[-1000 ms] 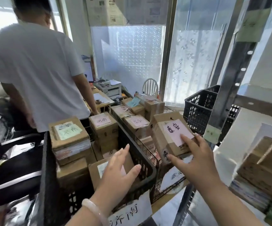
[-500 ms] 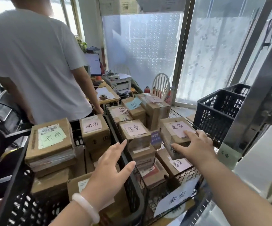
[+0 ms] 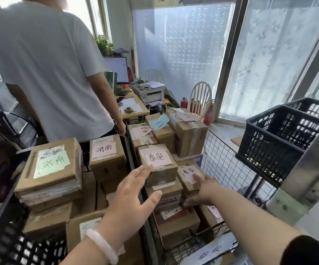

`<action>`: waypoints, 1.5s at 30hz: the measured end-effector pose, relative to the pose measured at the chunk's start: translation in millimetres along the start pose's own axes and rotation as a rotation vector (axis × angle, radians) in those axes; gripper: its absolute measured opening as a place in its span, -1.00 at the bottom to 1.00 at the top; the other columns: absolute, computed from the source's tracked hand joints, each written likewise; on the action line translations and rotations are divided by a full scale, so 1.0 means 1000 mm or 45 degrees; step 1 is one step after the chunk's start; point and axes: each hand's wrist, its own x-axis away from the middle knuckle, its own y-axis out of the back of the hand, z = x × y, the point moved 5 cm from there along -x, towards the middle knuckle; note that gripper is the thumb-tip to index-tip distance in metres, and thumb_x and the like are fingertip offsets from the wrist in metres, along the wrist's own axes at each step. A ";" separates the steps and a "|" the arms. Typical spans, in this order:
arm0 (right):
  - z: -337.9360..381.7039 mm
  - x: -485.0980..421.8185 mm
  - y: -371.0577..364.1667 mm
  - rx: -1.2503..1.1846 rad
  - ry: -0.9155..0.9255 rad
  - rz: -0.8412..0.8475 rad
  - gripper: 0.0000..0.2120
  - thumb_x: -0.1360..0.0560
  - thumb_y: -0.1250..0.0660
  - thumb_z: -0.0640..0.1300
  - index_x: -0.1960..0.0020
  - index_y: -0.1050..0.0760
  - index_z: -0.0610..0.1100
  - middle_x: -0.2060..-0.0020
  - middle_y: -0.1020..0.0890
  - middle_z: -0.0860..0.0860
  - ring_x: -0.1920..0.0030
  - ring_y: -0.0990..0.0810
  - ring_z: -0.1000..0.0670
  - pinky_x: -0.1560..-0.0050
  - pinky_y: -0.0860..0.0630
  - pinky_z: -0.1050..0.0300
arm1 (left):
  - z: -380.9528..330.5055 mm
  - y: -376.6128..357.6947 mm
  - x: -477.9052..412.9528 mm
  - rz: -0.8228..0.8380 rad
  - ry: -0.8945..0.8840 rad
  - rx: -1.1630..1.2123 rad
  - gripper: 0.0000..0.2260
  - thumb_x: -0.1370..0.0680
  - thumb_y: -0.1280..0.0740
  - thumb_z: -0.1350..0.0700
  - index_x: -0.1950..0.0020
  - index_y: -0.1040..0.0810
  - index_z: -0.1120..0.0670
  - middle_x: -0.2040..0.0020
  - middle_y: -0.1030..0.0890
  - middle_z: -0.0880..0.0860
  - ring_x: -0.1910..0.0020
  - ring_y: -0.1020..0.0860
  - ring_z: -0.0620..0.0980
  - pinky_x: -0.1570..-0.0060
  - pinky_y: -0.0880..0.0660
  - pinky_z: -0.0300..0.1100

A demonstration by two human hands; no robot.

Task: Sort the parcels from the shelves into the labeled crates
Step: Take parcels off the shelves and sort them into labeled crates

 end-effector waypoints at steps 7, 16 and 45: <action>0.000 0.006 0.009 0.187 0.090 -0.051 0.23 -0.18 -0.38 0.53 -0.58 0.23 0.16 -0.59 0.14 -0.01 -0.57 0.11 -0.14 -0.53 0.05 -0.17 | -0.002 -0.008 -0.002 0.019 -0.050 -0.068 -0.41 -0.56 -0.22 -0.25 -0.53 -0.02 -0.36 -0.55 -0.05 -0.28 -0.51 0.01 -0.25 -0.46 -0.03 -0.20; 0.010 0.109 0.039 0.065 0.300 -0.550 -0.06 -0.40 -0.24 0.44 -0.59 0.13 0.14 -0.59 -0.01 0.04 -0.57 0.04 0.00 -0.54 0.08 -0.02 | -0.030 -0.013 0.013 0.087 -0.236 -0.324 -0.37 -0.56 -0.18 -0.30 -0.55 0.05 -0.32 -0.59 0.00 -0.19 -0.55 0.05 -0.17 -0.53 -0.07 0.01; -0.187 0.594 -0.131 -0.386 -0.859 -1.181 -0.19 -0.44 -0.31 0.34 -0.52 0.09 0.32 -0.56 0.03 0.22 -0.55 0.07 0.10 -0.49 -0.07 0.01 | -0.277 -0.183 0.290 0.467 -1.373 -0.155 -0.36 -0.55 -0.10 -0.35 -0.56 0.08 -0.30 -0.60 -0.02 -0.17 -0.56 0.05 -0.11 -0.51 0.06 -0.06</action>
